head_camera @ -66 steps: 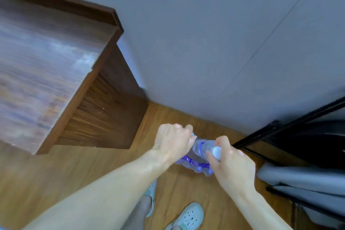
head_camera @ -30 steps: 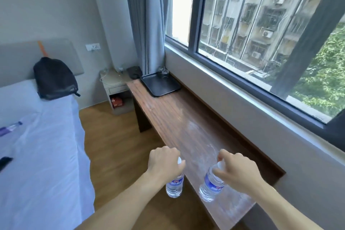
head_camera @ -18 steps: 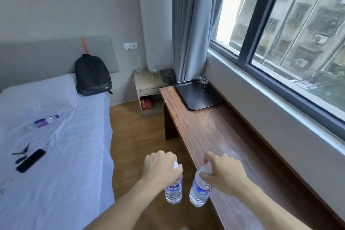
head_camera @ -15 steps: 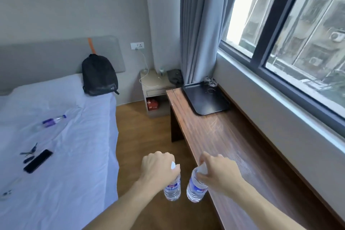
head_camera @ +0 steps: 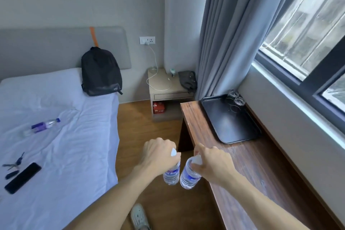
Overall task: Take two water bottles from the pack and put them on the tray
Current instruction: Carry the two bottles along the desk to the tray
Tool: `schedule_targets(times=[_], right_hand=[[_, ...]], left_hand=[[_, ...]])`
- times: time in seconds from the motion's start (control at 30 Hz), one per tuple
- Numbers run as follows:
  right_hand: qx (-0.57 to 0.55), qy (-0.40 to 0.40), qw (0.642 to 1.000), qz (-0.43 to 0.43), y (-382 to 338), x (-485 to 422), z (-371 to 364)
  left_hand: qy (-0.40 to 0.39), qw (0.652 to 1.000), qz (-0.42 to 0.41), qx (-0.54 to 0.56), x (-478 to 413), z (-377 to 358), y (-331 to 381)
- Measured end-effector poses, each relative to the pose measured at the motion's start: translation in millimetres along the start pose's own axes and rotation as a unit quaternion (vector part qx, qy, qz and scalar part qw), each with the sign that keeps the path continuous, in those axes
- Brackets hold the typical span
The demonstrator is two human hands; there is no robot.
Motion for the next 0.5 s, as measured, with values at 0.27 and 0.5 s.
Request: schedule_targets(times=[0.27,0.5], right_hand=[[-0.038,0.012,0.990,-0.132,-1,-110,16],[-0.079,0.012,0.953,-0.294,38,-160,6]], left_hand=[[-0.043,0.987,-0.152,0.034,-145,18,-47],[-0.092,0.959,-0.269,0.006,-262,2,-34]])
Point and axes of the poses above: each hand's wrist, its own x-axis away from the middle knuckle, its own z-axis out of the back of the hand, y = z × x, the point moved 2 cm from there along -x, towards the middle knuckle, and after that the axes turned 12 degrees about x, right-handed, at the moved point
